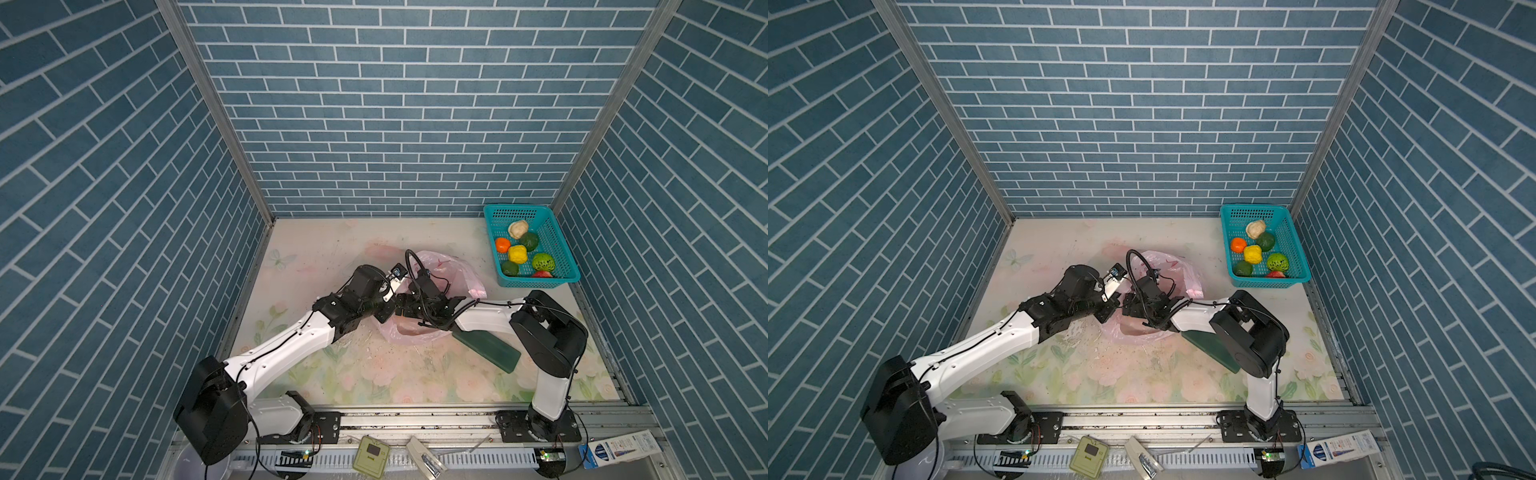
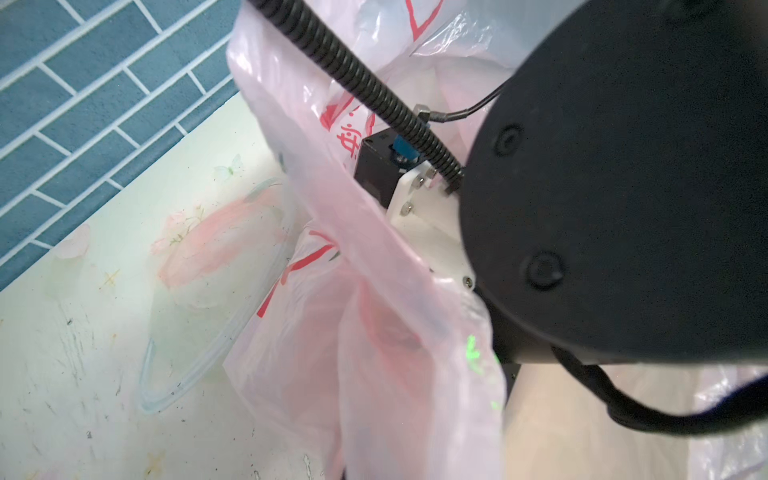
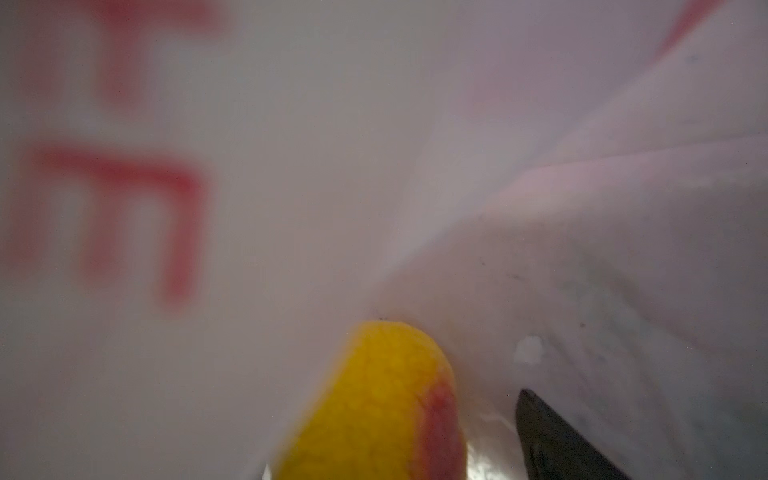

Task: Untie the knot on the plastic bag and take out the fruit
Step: 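Lower the right gripper onto the yellow peach and close it, then lift the yellow peach out of the bag toward the teal basket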

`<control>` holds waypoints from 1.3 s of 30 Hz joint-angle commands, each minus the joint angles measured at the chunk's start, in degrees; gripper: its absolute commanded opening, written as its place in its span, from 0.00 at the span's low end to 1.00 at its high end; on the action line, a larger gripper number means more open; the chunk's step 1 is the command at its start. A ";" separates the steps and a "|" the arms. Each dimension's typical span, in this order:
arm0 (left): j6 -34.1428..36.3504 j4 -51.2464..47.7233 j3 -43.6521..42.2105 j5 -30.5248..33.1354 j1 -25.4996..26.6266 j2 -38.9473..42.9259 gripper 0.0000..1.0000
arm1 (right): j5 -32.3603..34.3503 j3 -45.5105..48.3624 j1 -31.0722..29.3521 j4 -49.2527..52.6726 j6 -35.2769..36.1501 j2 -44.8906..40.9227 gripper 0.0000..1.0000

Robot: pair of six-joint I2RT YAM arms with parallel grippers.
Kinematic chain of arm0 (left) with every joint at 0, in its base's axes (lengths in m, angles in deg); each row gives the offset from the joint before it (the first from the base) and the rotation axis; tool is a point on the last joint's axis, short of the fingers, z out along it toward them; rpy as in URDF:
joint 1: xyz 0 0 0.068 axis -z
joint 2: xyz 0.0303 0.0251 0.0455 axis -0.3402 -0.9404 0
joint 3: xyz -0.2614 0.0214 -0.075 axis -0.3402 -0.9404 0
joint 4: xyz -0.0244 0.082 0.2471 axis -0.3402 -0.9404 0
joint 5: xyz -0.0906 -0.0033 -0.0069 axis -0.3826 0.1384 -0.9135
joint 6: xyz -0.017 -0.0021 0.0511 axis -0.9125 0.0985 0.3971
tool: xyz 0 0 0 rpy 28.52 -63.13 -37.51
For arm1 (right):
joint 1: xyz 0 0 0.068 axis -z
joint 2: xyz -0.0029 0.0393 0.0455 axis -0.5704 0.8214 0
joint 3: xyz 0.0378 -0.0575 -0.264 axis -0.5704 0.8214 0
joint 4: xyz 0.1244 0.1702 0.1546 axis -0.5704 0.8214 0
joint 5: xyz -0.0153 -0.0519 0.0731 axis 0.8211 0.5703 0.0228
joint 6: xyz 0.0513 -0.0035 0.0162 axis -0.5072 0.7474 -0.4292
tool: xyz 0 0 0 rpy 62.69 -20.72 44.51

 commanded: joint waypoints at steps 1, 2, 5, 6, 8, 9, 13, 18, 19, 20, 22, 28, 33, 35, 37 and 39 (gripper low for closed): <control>-0.47 1.10 -0.75 0.13 -0.33 0.77 0.00 | -0.32 -3.29 0.09 1.07 -0.11 1.63 0.81; -0.47 1.13 -0.80 0.24 -0.33 0.77 0.00 | -0.10 -3.25 0.13 1.21 -0.19 1.72 0.79; -0.44 1.37 -0.99 0.42 -0.33 0.79 0.00 | 0.17 -2.71 0.10 1.59 -0.39 1.17 0.69; -0.46 1.53 -1.10 0.50 -0.33 0.77 0.00 | 0.30 -2.23 0.09 1.59 -0.43 0.66 0.63; -0.55 1.66 -1.19 0.65 -0.33 0.77 0.00 | 0.43 -1.54 0.14 1.87 -0.32 -0.55 0.57; -0.68 1.89 -1.28 0.80 -0.33 0.66 0.00 | 0.41 -1.14 0.15 1.98 -0.13 -1.34 0.56; -1.08 1.94 -1.12 2.42 -0.33 0.21 0.00 | 0.39 -0.11 0.20 3.53 0.10 -4.97 0.54; -1.65 2.97 -1.19 3.05 -0.33 0.35 0.00 | 0.91 0.64 0.21 7.97 0.23 -10.79 0.53; -1.82 3.30 -1.26 3.13 -0.33 0.45 0.00 | 0.84 0.69 0.24 9.08 0.23 -12.06 0.53; -2.02 3.60 -1.28 3.26 -0.33 0.57 0.00 | 0.78 0.62 0.24 10.37 0.23 -12.99 0.53; -2.39 4.43 -1.39 3.48 -0.33 0.53 0.00 | 0.87 0.80 0.28 12.73 0.23 -15.33 0.53; -3.53 6.09 -1.50 4.41 -0.33 0.58 0.00 | 0.42 0.14 0.12 20.77 1.13 -21.75 0.53; -4.15 6.00 -0.59 5.48 -0.33 -0.24 0.00 | -0.19 -1.63 0.16 27.19 2.02 -26.59 0.53; -4.50 6.04 -0.32 5.76 -0.33 -0.62 0.00 | -0.49 -2.65 0.12 29.47 2.25 -28.13 0.53; -4.84 6.25 -0.23 5.73 -0.33 -0.86 0.00 | -1.07 -3.82 0.12 31.42 2.42 -29.56 0.53; -5.12 6.22 0.10 5.86 -0.32 -1.23 0.00 | -1.79 -5.11 0.15 32.62 2.48 -30.41 0.53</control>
